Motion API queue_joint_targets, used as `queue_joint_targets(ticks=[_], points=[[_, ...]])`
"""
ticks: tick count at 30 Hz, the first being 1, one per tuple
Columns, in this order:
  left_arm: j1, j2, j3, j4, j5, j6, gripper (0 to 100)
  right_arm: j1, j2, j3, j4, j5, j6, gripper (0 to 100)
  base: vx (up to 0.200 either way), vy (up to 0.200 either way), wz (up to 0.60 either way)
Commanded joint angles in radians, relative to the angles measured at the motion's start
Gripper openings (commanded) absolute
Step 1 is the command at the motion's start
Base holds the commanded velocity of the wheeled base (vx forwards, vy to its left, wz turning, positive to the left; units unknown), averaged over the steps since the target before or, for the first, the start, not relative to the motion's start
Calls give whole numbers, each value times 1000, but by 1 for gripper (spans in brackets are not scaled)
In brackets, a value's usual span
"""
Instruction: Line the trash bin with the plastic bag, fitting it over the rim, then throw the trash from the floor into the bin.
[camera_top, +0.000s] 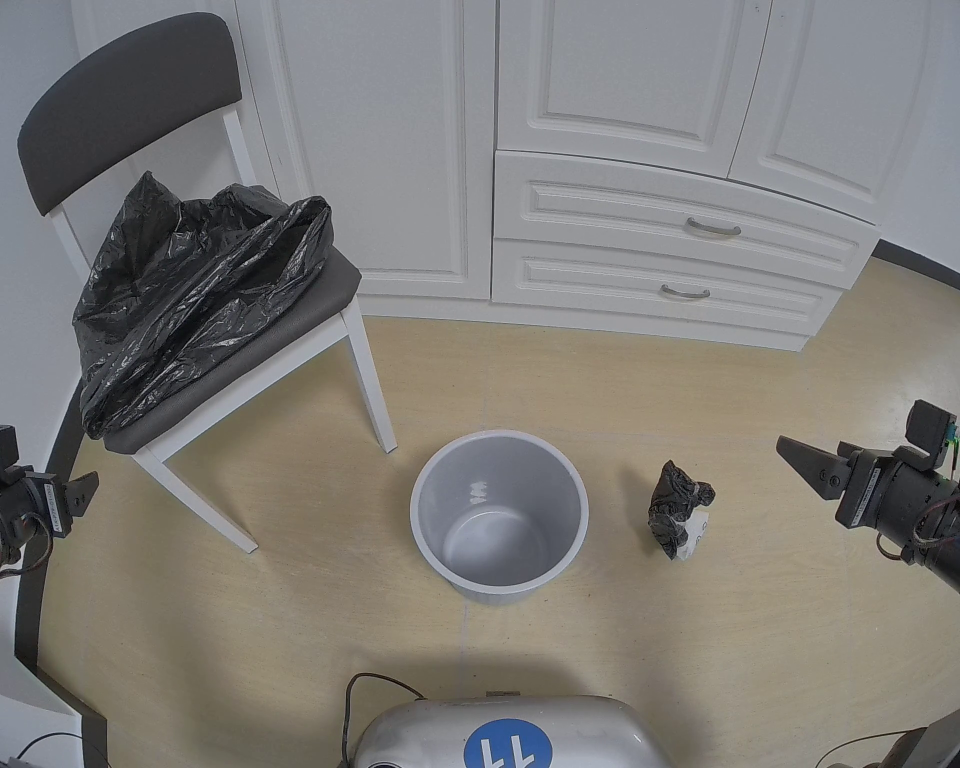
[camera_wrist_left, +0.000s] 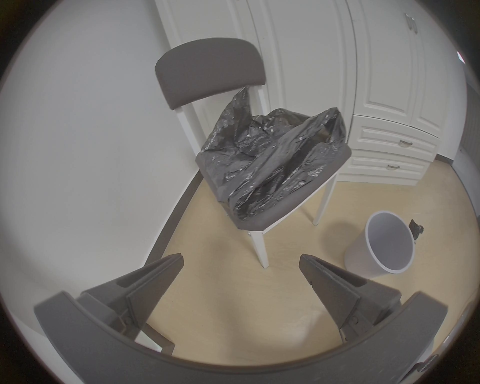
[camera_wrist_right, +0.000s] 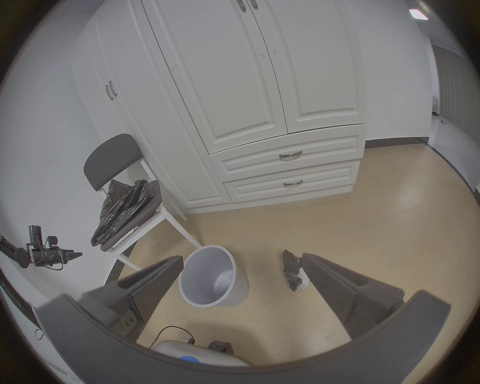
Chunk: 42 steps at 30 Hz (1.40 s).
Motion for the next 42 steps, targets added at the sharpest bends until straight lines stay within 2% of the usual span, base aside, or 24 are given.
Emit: queue_joint_targets(ticks=[1,3,6,10,22,30,35,42], points=[[69,68,-27,-6,-25,-2,100,2,14,1,-4,1,7,100,0,0,0],[75,80,-34,-8,-33,-5,100,2,17,1,-4,1,11,100,0,0,0],[72,139,-56,-63,-43,-94,100,2,20,-1,-4,4,22,100,0,0,0],[69,200,-63,-155,-43,-157,100,2,19,-1,-4,4,22,100,0,0,0],[61,287,-80,-246,-42,-218,100,2,19,-5,-4,4,22,100,0,0,0],[66,382,-83,-367,-36,-247,100,-1,19,-9,-6,4,36,100,0,0,0],[74,425,-86,-400,-36,-250,100,-1,19,-9,-6,4,36,100,0,0,0],[75,474,-123,-420,-36,-308,100,-1,19,-10,-7,4,37,100,0,0,0]])
